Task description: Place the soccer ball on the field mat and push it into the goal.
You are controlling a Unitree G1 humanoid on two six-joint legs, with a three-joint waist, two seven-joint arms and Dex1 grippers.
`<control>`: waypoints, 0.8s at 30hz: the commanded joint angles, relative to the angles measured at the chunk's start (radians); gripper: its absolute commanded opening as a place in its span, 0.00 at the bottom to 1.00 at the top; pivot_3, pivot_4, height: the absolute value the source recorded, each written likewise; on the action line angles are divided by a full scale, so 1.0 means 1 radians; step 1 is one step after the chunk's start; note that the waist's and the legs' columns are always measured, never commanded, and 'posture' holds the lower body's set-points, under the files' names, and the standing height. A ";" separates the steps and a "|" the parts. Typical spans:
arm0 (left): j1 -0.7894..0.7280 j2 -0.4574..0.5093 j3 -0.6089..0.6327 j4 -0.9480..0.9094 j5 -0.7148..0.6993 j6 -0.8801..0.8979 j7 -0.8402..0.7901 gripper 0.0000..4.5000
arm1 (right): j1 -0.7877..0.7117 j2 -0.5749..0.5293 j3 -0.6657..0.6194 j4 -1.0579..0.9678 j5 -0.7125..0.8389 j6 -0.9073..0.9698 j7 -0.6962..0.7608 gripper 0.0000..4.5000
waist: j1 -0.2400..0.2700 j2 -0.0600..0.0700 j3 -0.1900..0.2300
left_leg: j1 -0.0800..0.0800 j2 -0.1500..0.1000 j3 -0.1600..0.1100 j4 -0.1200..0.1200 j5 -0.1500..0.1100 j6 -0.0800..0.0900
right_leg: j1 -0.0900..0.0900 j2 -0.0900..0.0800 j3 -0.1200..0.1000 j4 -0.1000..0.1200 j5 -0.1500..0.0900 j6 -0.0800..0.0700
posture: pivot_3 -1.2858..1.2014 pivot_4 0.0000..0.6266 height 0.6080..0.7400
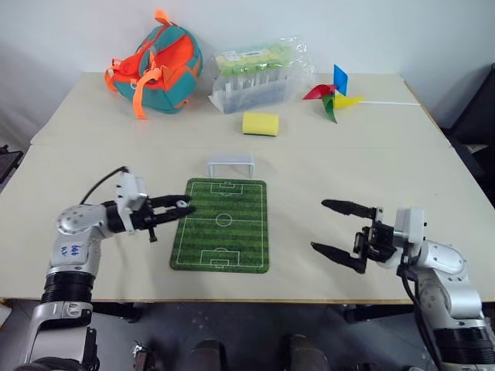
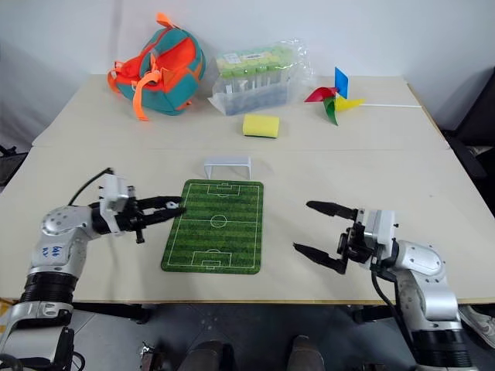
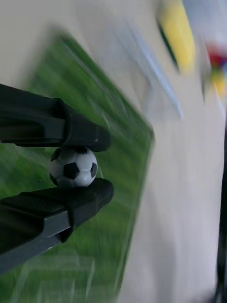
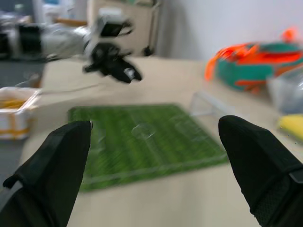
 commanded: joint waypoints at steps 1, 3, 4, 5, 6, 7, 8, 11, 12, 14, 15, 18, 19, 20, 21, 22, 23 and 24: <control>0.032 -0.009 -0.076 -0.095 0.025 -0.008 -0.042 0.19 | 0.036 -0.046 -0.033 -0.041 0.038 0.000 0.087 1.00 | -0.004 0.000 0.000 | 0.000 0.000 0.000 0.000 0.000 0.000 | 0.000 0.000 0.000 0.000 0.000 0.000 | 0.52 0.24 1.00; 0.047 -0.034 -0.135 -0.103 0.060 -0.037 -0.047 0.19 | 0.059 -0.061 -0.038 -0.035 0.032 -0.014 0.116 1.00 | -0.002 0.000 0.000 | 0.000 0.000 0.001 0.000 0.000 0.000 | 0.000 0.000 0.001 0.000 0.000 0.000 | 0.52 0.24 1.00; 0.056 -0.048 -0.165 -0.085 0.094 -0.076 -0.043 0.19 | 0.064 -0.057 -0.043 -0.035 0.031 -0.016 0.108 1.00 | -0.002 0.000 0.000 | 0.000 0.000 0.001 0.001 0.000 0.000 | 0.000 0.000 0.001 0.000 0.000 0.000 | 0.52 0.24 1.00; 0.066 -0.062 -0.187 -0.067 0.122 -0.110 -0.034 0.19 | 0.067 -0.047 -0.047 -0.043 0.031 -0.017 0.093 1.00 | -0.001 0.000 0.000 | 0.000 0.000 0.001 0.002 0.000 0.000 | 0.000 0.000 0.001 0.000 0.000 0.000 | 0.52 0.24 1.00; 0.072 -0.070 -0.197 -0.054 0.138 -0.133 -0.027 0.19 | 0.069 -0.039 -0.049 -0.050 0.032 -0.016 0.080 1.00 | 0.000 0.000 0.000 | 0.000 0.000 0.001 0.002 0.000 0.000 | 0.001 0.000 0.001 0.000 0.001 0.000 | 0.52 0.24 1.00; 0.075 -0.074 -0.202 -0.045 0.147 -0.149 -0.023 0.19 | 0.070 -0.034 -0.050 -0.054 0.033 -0.015 0.072 1.00 | 0.001 0.000 0.000 | 0.000 0.000 0.001 0.003 0.000 0.000 | 0.001 0.000 0.001 0.000 0.001 0.000 | 0.52 0.24 1.00; 0.076 -0.075 -0.203 -0.040 0.148 -0.155 -0.021 0.19 | 0.072 -0.032 -0.048 -0.059 0.031 -0.015 0.069 1.00 | 0.001 0.000 0.000 | 0.000 0.000 0.001 0.003 0.000 0.000 | 0.001 0.000 0.001 0.000 0.002 0.000 | 0.52 0.24 1.00; 0.087 -0.085 -0.218 -0.027 0.166 -0.192 -0.010 0.19 | 0.083 -0.018 -0.038 -0.083 0.021 -0.012 0.054 1.00 | 0.006 0.000 0.000 | 0.000 0.001 0.001 0.003 0.000 0.000 | 0.001 0.000 0.001 0.000 0.002 0.000 | 0.52 0.24 1.00; 0.092 -0.089 -0.220 -0.023 0.171 -0.202 0.001 0.19 | 0.084 -0.013 -0.036 -0.090 0.019 -0.010 0.048 1.00 | 0.007 0.000 0.000 | 0.000 0.000 0.001 0.003 0.000 0.000 | 0.001 0.000 0.001 0.000 0.002 0.000 | 0.52 0.24 1.00; 0.098 -0.098 -0.218 -0.008 0.178 -0.224 0.021 0.19 | 0.081 -0.005 -0.032 -0.100 0.019 -0.002 0.034 1.00 | 0.013 0.000 0.000 | 0.000 0.000 0.001 0.004 0.000 0.000 | 0.001 0.000 0.001 0.000 0.002 0.000 | 0.52 0.24 1.00; 0.099 -0.101 -0.217 -0.003 0.180 -0.232 0.030 0.19 | 0.080 -0.002 -0.031 -0.104 0.019 0.001 0.030 1.00 | 0.017 0.000 0.000 | 0.000 0.000 0.001 0.004 0.000 0.000 | 0.001 0.000 0.001 0.000 0.002 0.000 | 0.52 0.24 1.00; 0.095 -0.104 -0.212 0.009 0.183 -0.247 0.050 0.19 | 0.081 -0.001 -0.028 -0.114 0.023 0.011 0.021 1.00 | 0.022 0.000 0.000 | 0.000 0.000 0.001 0.004 0.000 0.000 | 0.001 0.000 0.002 0.000 0.003 0.000 | 0.52 0.24 1.00; 0.095 -0.103 -0.212 0.011 0.183 -0.250 0.053 0.19 | 0.083 -0.001 -0.027 -0.118 0.025 0.014 0.019 1.00 | 0.023 0.000 0.000 | 0.000 0.000 0.001 0.004 0.000 0.000 | 0.001 0.000 0.002 0.000 0.003 0.000 | 0.52 0.24 1.00; 0.097 -0.102 -0.212 0.006 0.182 -0.251 0.057 0.19 | 0.087 -0.001 -0.028 -0.122 0.027 0.017 0.019 1.00 | 0.024 0.000 0.000 | 0.000 0.000 0.001 0.004 0.000 0.000 | 0.001 0.000 0.002 0.000 0.003 0.000 | 0.52 0.24 1.00; 0.101 -0.100 -0.212 0.000 0.180 -0.251 0.059 0.19 | 0.089 -0.001 -0.028 -0.124 0.029 0.020 0.019 1.00 | 0.024 0.000 0.000 | 0.000 0.000 0.001 0.004 0.000 0.000 | 0.001 0.000 0.002 0.000 0.003 0.000 | 0.52 0.24 1.00; 0.103 -0.099 -0.212 -0.004 0.178 -0.251 0.060 0.19 | 0.091 -0.001 -0.028 -0.126 0.030 0.022 0.020 1.00 | 0.023 0.000 0.000 | 0.000 0.000 0.001 0.004 0.000 0.001 | 0.001 0.000 0.002 0.000 0.003 0.000 | 0.52 0.24 1.00; 0.104 -0.095 -0.212 -0.009 0.173 -0.247 0.056 0.19 | 0.088 0.000 -0.026 -0.126 0.030 0.025 0.019 1.00 | 0.023 0.000 0.000 | 0.000 0.000 0.001 0.004 -0.001 0.001 | 0.001 0.000 0.002 0.000 0.003 0.000 | 0.52 0.24 1.00; 0.104 -0.094 -0.210 -0.010 0.170 -0.247 0.055 0.27 | 0.085 0.002 -0.023 -0.125 0.028 0.028 0.018 1.00 | 0.023 0.000 0.000 | 0.000 0.000 0.001 0.004 -0.001 0.001 | 0.001 0.000 0.002 0.000 0.003 0.000 | 0.52 0.24 1.00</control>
